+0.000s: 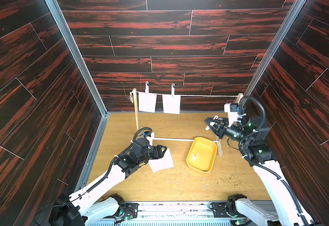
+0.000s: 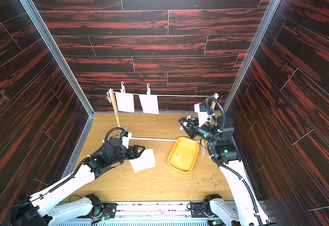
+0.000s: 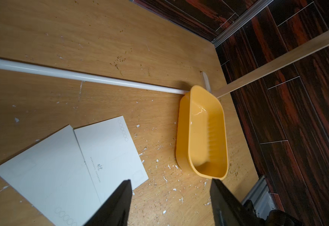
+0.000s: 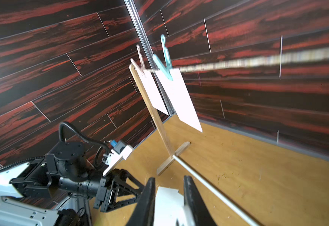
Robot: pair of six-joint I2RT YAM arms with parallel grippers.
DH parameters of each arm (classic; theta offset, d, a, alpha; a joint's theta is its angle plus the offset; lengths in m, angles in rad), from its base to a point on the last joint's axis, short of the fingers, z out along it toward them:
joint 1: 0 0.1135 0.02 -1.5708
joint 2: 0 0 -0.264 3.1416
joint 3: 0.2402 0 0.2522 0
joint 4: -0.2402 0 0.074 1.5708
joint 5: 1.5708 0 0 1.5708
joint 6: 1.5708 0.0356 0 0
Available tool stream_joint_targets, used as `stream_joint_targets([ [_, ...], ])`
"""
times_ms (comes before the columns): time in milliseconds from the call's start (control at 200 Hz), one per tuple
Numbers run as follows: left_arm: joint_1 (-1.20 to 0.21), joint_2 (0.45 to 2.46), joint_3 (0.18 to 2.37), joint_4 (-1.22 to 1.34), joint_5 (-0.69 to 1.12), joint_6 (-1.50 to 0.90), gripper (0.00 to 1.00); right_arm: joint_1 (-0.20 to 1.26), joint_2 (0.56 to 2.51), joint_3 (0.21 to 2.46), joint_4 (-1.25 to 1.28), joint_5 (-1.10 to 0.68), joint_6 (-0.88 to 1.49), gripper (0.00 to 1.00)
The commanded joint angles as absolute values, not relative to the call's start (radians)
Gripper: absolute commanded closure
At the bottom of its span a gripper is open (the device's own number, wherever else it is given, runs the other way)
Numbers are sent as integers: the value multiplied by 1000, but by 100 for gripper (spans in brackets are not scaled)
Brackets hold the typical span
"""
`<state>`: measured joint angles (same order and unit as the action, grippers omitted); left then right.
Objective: Remove the postcards from the strings
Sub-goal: Place the clamp in the storage box.
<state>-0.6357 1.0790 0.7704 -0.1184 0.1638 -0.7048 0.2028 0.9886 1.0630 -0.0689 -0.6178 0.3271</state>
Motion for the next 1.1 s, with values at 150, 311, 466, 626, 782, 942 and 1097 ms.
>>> stream_joint_targets([
  [150, -693, 1124, 769, -14, 165, -713, 32, 207, 944, 788, 39, -568, 443, 81],
  [311, -712, 1129, 761, 9, 158, -715, 32, 219, 967, 639, 77, -514, 452, 82],
  [466, -725, 1130, 736, 46, 161, -721, 32, 222, 1011, 509, 178, -488, 495, 81],
  [626, -736, 1135, 729, 56, 157, -718, 33, 226, 1088, 424, 273, -465, 523, 80],
  [782, -741, 1147, 729, 62, 154, -718, 32, 229, 1168, 382, 348, -441, 539, 80],
  [942, -743, 1165, 727, 81, 155, -718, 33, 241, 1249, 371, 386, -377, 551, 77],
  [1097, -743, 1177, 726, 87, 148, -719, 33, 266, 1264, 385, 357, -309, 533, 64],
])
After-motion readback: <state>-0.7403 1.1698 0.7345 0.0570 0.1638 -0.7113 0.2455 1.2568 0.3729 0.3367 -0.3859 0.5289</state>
